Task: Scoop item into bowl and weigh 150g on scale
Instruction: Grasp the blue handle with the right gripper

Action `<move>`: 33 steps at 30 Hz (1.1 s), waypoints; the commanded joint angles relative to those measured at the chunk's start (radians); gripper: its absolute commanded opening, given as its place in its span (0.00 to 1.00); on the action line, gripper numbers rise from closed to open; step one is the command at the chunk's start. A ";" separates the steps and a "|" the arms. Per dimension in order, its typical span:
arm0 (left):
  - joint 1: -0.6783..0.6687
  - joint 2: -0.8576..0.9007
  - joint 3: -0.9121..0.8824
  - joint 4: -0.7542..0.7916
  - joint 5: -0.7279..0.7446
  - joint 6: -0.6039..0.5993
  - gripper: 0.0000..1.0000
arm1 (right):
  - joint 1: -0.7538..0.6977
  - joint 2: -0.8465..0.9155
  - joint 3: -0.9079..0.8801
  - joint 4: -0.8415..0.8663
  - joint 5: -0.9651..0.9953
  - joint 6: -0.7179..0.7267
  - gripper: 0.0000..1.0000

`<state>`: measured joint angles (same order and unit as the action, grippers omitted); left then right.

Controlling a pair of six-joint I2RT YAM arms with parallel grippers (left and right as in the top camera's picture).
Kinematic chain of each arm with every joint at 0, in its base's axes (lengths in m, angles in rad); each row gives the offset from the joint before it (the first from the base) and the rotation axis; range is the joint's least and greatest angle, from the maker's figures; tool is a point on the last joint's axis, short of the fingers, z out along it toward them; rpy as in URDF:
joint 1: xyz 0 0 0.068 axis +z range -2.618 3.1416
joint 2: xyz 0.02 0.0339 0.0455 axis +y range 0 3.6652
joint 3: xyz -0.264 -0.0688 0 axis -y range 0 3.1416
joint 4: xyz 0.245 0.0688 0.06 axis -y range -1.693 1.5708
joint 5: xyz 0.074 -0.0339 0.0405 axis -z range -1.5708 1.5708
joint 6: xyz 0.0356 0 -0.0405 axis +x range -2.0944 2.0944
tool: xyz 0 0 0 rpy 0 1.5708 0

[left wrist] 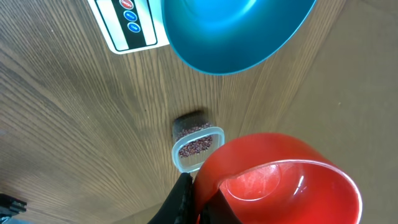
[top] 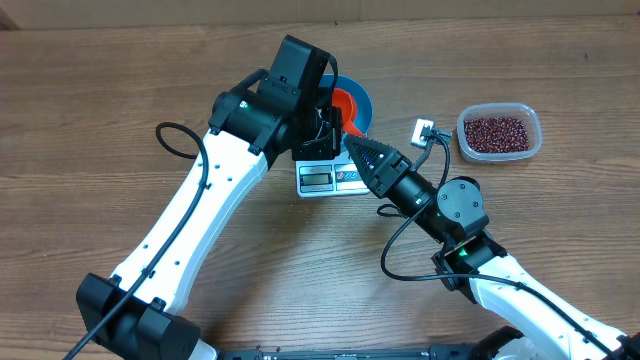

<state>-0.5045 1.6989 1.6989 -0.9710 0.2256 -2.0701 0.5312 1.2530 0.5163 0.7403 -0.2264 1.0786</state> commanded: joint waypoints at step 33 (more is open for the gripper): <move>-0.006 -0.019 0.018 -0.023 0.004 -0.011 0.94 | 0.005 0.000 0.014 0.002 0.095 -0.006 0.04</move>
<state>-0.5045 1.6978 1.7020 -0.9909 0.2291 -2.0769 0.5316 1.2568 0.5159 0.7395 -0.1490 1.0771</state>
